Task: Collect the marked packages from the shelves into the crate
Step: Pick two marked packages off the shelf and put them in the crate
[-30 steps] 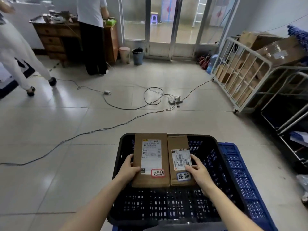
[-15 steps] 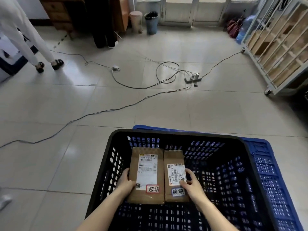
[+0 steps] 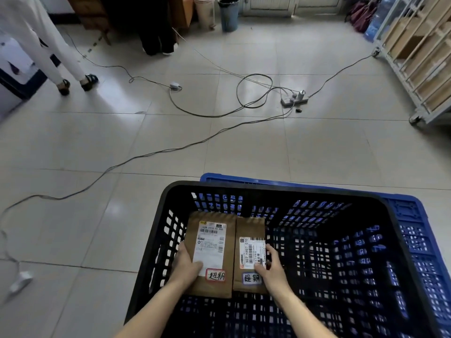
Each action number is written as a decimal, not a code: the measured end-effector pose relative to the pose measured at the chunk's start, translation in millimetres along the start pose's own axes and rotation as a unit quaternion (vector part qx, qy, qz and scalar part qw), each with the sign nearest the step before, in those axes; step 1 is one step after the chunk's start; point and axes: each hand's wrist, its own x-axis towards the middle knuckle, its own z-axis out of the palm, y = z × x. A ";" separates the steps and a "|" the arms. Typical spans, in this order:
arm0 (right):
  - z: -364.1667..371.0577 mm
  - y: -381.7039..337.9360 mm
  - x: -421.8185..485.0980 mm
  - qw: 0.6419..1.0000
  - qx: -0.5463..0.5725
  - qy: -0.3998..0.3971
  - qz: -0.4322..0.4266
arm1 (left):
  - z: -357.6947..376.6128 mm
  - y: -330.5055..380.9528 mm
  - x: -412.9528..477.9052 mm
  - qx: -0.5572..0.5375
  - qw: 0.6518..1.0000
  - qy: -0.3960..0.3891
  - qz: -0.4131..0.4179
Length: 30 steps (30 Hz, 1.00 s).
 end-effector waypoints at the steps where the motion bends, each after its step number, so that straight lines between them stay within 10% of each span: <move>1: 0.9 -0.1 -1.1 1.000 -0.006 0.003 0.000 | 2.1 -0.4 -1.7 0.014 1.000 0.006 0.004; 21: -33.1 -54.0 -131.5 0.949 -0.254 0.134 -0.126 | -5.0 49.3 -110.5 0.433 0.848 0.039 0.302; 30: -62.2 -36.9 -266.6 0.820 -0.459 0.292 -0.177 | -8.6 57.5 -204.6 0.505 0.729 0.066 0.458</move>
